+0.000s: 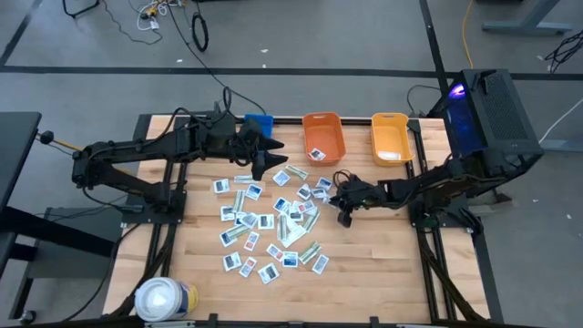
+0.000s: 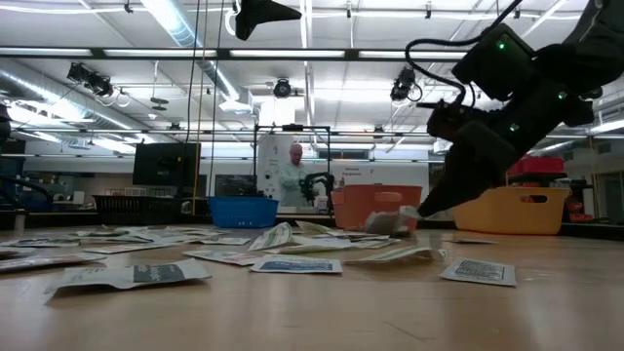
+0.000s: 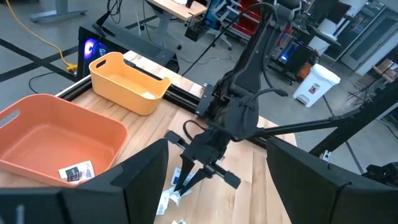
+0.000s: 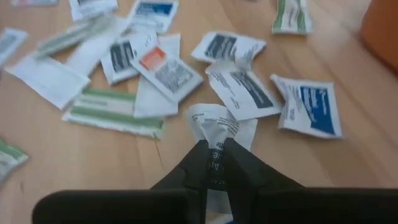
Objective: Pick & Place First Aid Supplies
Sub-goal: Put the towelette pack into the orange bin, then put the alcohol pad into the black bin
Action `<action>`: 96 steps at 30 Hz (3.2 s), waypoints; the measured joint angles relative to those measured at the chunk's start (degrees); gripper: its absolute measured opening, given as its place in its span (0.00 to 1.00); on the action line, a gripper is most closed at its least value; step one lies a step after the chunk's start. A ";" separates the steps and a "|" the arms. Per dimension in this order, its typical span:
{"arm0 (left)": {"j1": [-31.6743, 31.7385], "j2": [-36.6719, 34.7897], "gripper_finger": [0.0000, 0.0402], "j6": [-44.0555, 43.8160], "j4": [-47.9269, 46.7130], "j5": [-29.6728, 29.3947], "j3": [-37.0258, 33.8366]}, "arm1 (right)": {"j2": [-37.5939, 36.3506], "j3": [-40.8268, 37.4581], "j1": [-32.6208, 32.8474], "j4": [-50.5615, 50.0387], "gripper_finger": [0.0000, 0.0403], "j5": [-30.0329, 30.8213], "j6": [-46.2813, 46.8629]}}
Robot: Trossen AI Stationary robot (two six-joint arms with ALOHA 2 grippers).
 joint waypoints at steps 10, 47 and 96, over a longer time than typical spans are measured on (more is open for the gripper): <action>0.00 0.00 0.68 0.00 0.19 0.00 0.00 | -7.66 0.00 -0.02 0.68 0.11 0.46 -0.02; 6.12 -0.07 0.68 0.11 3.88 -2.54 0.01 | -10.27 21.66 -25.98 -5.98 0.11 4.95 -12.02; 6.03 -0.04 0.68 -1.51 3.74 -8.77 0.00 | 6.41 21.68 -32.04 -3.92 0.58 -8.42 -16.63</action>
